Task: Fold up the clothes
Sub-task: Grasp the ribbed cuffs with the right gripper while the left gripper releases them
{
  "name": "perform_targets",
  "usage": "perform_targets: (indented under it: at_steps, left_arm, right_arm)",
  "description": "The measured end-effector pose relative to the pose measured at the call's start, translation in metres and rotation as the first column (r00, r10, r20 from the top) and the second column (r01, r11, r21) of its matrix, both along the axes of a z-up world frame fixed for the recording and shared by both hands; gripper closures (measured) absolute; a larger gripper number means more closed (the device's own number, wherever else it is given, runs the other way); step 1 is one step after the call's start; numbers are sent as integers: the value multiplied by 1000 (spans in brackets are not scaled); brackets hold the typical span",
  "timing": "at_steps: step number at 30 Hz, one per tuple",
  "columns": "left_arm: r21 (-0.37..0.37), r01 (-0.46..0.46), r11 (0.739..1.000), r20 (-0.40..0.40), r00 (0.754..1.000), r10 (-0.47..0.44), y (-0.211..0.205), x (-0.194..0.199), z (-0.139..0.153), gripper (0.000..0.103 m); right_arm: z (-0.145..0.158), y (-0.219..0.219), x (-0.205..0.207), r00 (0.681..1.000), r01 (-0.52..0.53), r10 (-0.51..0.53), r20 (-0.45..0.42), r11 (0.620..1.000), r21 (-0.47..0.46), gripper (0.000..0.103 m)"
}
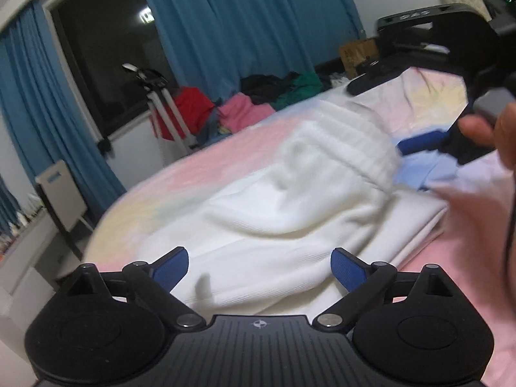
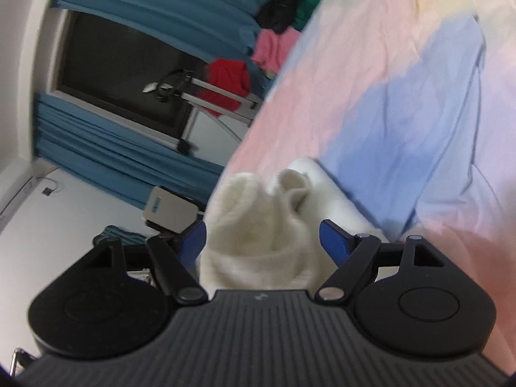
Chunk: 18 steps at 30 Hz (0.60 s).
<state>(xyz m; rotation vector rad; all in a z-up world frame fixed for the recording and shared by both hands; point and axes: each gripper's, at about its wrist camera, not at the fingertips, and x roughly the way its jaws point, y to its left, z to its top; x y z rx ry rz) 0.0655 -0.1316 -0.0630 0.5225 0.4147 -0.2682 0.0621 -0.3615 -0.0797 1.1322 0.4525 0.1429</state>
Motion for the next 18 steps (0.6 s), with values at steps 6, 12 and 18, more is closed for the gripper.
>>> perform_targets:
  at_steps: [6, 12, 18]
  left_arm:
    - [-96, -98, 991, -32, 995, 95, 36, -7, -14, 7]
    - [-105, -164, 981, -48, 986, 160, 54, -11, -17, 7]
    - [-128, -200, 972, -50, 980, 195, 56, -12, -16, 7]
  right_arm:
    - [6, 8, -11, 999, 5, -6, -44, 1000, -24, 21]
    - [-1, 16, -28, 990, -11, 12, -140, 1000, 9, 21]
    - [-18, 28, -21, 977, -94, 110, -183, 991, 93, 22]
